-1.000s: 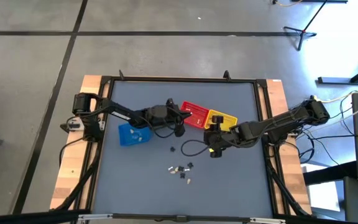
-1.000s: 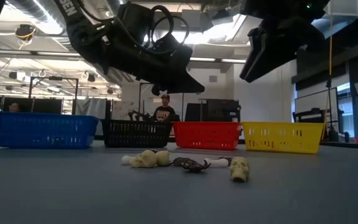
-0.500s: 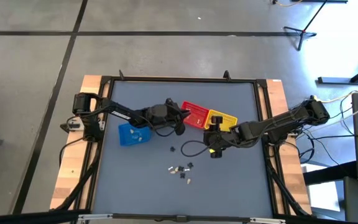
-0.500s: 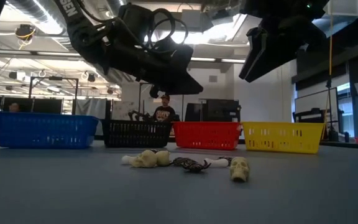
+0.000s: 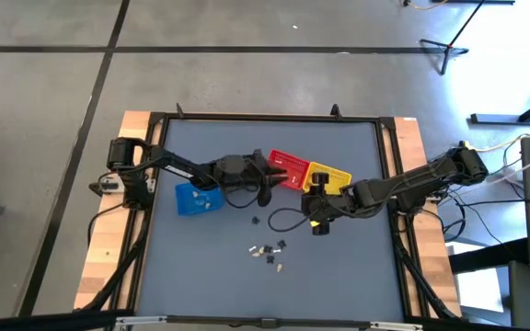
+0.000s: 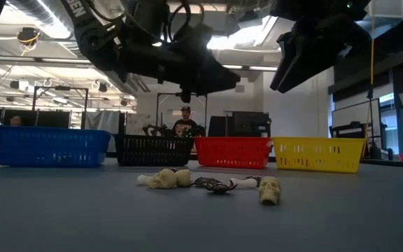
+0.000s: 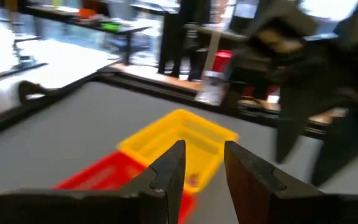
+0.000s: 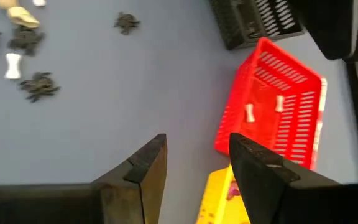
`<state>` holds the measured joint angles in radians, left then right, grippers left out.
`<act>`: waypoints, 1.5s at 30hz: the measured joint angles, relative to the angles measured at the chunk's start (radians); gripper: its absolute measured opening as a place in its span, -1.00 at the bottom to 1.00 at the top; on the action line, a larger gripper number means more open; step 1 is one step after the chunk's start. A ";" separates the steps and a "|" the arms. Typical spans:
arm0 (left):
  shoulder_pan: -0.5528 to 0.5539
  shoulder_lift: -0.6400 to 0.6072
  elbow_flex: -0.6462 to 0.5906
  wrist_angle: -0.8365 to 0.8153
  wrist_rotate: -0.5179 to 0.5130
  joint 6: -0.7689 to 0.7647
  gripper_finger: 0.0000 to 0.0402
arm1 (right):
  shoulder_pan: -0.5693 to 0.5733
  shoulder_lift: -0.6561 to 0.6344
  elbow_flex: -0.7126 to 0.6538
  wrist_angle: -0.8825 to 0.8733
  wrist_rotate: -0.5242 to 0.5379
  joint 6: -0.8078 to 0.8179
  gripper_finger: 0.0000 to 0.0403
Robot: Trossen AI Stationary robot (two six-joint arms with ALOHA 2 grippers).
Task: Sort Halloween decoration
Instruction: Put the yellow skull toy into the blue bin
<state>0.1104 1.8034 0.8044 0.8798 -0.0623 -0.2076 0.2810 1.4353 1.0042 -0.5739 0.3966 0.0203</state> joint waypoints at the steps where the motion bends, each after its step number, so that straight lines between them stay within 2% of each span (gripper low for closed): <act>1: -0.007 0.000 0.000 -0.001 0.026 0.000 -0.48 | 0.000 0.000 0.000 0.000 -0.012 0.000 -0.15; 6: -0.071 0.000 0.000 -0.003 0.124 -0.019 -0.48 | 0.000 0.000 0.001 0.000 -0.069 0.000 -0.15; 15: -0.215 0.000 0.000 -0.011 0.121 -0.020 -0.49 | 0.000 0.000 0.001 0.000 -0.076 0.000 -0.15; 21: -0.300 0.000 0.000 -0.067 0.030 -0.036 -0.49 | 0.000 0.000 0.001 0.000 -0.076 0.000 -0.15; 32: -0.477 0.000 0.000 -0.218 -0.118 -0.212 -0.49 | 0.000 0.000 0.001 0.000 -0.076 0.000 -0.15; 36: -0.537 0.000 0.014 -0.333 -0.182 -0.281 -0.49 | 0.000 0.000 0.001 0.000 -0.076 0.000 -0.15; 42: -0.601 0.000 0.082 -0.588 -0.273 -0.289 -0.49 | 0.000 0.000 0.001 0.000 -0.076 0.000 -0.15; 45: -0.618 0.000 0.087 -0.630 -0.309 -0.290 -0.49 | 0.000 0.000 0.001 0.000 -0.076 0.000 -0.15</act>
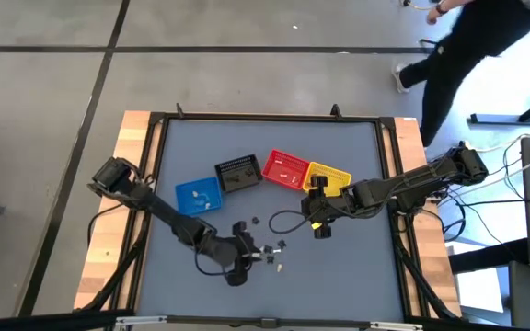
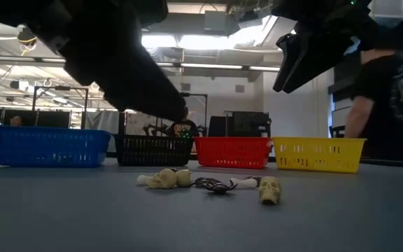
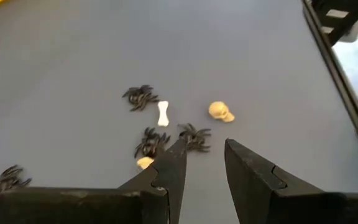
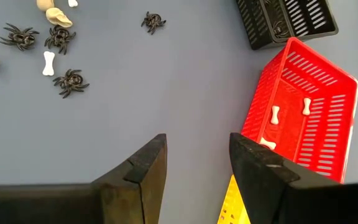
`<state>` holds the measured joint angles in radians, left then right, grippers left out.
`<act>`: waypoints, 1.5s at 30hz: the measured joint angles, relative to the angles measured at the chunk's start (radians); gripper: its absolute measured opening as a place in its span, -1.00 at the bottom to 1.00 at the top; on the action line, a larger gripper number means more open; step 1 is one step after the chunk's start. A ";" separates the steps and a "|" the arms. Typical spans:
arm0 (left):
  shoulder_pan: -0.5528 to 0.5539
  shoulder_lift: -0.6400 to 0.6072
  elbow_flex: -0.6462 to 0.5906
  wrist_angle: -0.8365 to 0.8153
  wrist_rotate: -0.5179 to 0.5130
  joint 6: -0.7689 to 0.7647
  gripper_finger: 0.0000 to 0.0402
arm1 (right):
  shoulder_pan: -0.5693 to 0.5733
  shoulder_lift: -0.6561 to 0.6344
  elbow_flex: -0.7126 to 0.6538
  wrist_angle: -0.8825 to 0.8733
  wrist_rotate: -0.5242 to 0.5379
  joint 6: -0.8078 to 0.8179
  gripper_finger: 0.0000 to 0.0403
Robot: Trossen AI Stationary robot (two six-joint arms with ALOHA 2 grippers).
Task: Sort Halloween decoration
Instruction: Put the yellow skull toy into the blue bin
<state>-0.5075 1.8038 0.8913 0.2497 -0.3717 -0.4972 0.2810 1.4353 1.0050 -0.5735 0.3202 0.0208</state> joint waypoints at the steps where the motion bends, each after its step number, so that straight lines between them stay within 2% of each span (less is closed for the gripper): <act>1: -0.005 0.000 0.000 -0.006 -0.010 -0.003 -0.49 | 0.000 0.000 0.000 0.000 0.000 0.000 -0.15; 9: -0.013 0.032 0.001 -0.031 -0.059 -0.075 -0.49 | 0.000 0.000 0.000 0.000 0.000 0.000 -0.15; 32: -0.013 0.150 0.002 -0.002 -0.026 -0.103 -0.49 | 0.000 0.000 0.000 0.001 0.000 0.000 -0.15; 45: -0.013 0.151 0.002 -0.004 -0.024 -0.104 -0.80 | 0.000 0.000 0.000 0.001 0.000 0.000 -0.15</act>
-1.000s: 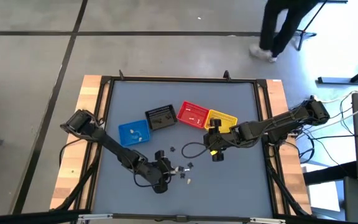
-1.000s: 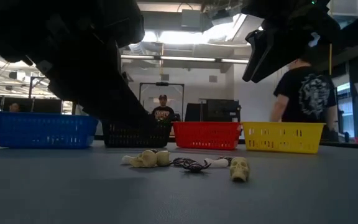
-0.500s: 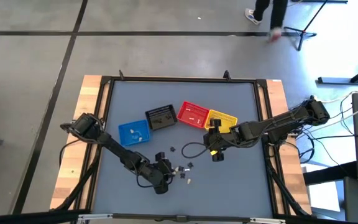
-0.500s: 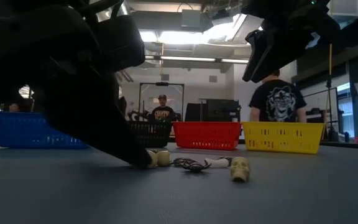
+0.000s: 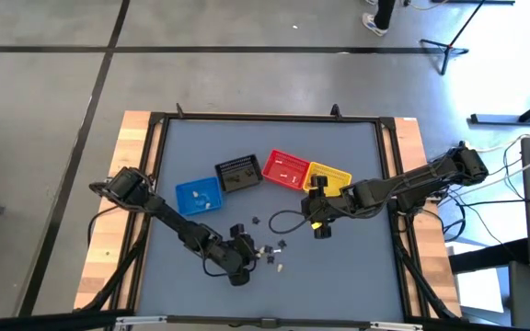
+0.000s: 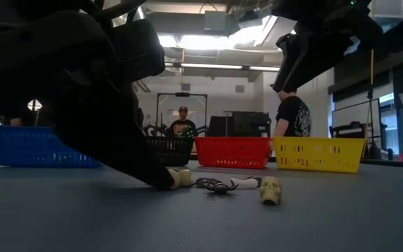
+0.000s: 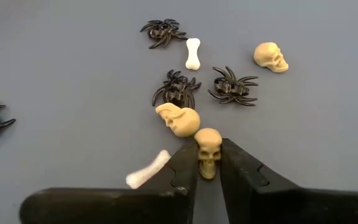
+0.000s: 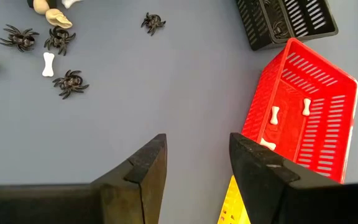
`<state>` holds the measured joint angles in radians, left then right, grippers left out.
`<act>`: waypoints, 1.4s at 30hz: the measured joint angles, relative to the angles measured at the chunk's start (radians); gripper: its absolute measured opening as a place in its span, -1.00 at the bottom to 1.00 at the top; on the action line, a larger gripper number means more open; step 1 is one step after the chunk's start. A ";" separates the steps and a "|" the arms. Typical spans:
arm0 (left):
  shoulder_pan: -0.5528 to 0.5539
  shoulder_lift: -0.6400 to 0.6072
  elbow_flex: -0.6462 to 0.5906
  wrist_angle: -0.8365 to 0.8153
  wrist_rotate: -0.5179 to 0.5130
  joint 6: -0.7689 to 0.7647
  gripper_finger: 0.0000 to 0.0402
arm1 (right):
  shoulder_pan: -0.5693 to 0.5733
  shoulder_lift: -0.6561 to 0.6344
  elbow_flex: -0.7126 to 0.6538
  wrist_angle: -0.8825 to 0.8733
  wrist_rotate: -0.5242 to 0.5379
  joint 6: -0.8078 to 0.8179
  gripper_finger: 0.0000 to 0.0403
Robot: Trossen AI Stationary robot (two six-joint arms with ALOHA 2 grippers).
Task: Sort Halloween decoration
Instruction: Put the yellow skull toy into the blue bin
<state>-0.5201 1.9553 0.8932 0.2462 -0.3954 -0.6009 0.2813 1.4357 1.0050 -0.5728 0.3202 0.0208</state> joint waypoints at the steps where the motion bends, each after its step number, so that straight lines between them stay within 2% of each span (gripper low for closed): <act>1: 0.000 -0.001 0.000 0.002 0.002 0.000 -0.82 | 0.000 0.000 0.000 0.000 0.000 0.000 -0.15; 9: 0.000 -0.061 -0.003 -0.013 0.036 0.005 -0.84 | 0.000 0.000 0.000 0.000 0.000 0.000 -0.15; 18: 0.014 -0.252 -0.002 -0.109 0.028 0.009 -0.84 | 0.000 0.000 0.000 0.000 0.000 0.000 -0.15; 32: 0.083 -0.647 -0.002 -0.701 -0.005 0.018 -0.84 | 0.000 0.000 0.000 0.001 0.000 0.000 -0.15; 36: 0.104 -0.696 -0.002 -0.892 -0.039 -0.044 -0.84 | 0.000 0.000 0.000 0.003 0.000 0.000 -0.15; 42: 0.131 -0.706 -0.002 -1.141 -0.043 -0.130 -0.84 | 0.000 0.000 0.000 0.004 0.000 0.000 -0.15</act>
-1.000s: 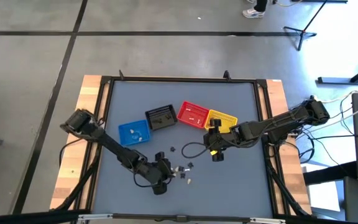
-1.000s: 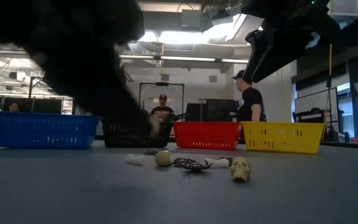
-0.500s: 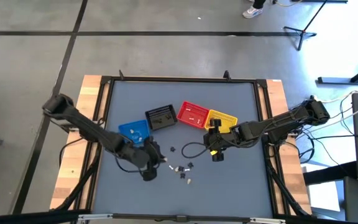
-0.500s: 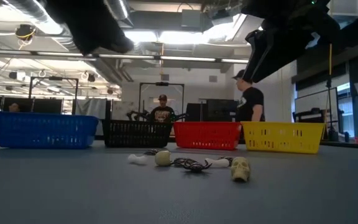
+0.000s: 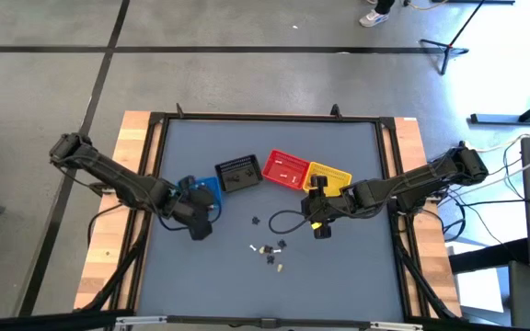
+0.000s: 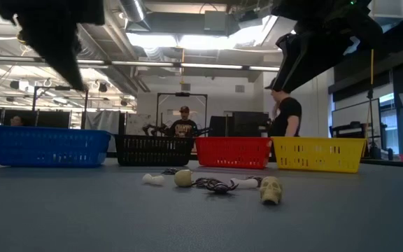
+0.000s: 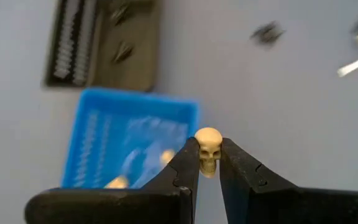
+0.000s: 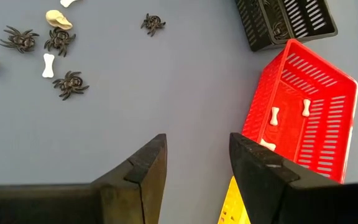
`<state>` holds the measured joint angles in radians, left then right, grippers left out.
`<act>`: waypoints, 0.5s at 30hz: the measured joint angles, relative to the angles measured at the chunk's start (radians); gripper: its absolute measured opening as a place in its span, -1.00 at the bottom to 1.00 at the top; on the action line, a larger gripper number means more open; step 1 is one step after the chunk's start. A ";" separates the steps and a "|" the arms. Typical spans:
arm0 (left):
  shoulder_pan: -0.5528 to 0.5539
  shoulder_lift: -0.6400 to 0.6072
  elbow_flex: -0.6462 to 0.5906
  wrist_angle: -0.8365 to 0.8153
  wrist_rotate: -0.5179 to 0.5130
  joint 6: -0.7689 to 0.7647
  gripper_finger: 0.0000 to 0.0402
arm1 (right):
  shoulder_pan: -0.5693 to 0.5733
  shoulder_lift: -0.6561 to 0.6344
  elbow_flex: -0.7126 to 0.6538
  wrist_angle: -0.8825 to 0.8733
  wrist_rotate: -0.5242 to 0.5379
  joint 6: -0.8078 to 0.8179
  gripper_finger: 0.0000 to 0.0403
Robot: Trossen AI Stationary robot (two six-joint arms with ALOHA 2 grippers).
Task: Sort Halloween decoration
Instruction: Put the yellow skull toy into the blue bin
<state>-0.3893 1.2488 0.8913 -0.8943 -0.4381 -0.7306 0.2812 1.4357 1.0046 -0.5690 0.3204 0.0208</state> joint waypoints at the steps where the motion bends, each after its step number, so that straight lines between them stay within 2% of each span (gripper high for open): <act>1: 0.004 0.001 0.000 -0.031 -0.001 -0.008 -0.84 | 0.000 0.000 0.000 0.000 0.000 0.000 -0.15; 6: 0.018 0.002 0.000 -0.127 -0.013 -0.027 -0.84 | 0.000 0.000 0.000 0.000 0.000 0.000 -0.15; 15: 0.048 0.002 0.000 -0.151 -0.023 -0.027 -0.84 | 0.000 0.000 0.000 0.000 0.000 0.000 -0.15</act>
<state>-0.3413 1.2510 0.8913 -1.0458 -0.4610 -0.7574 0.2810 1.4357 1.0042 -0.5690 0.3202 0.0208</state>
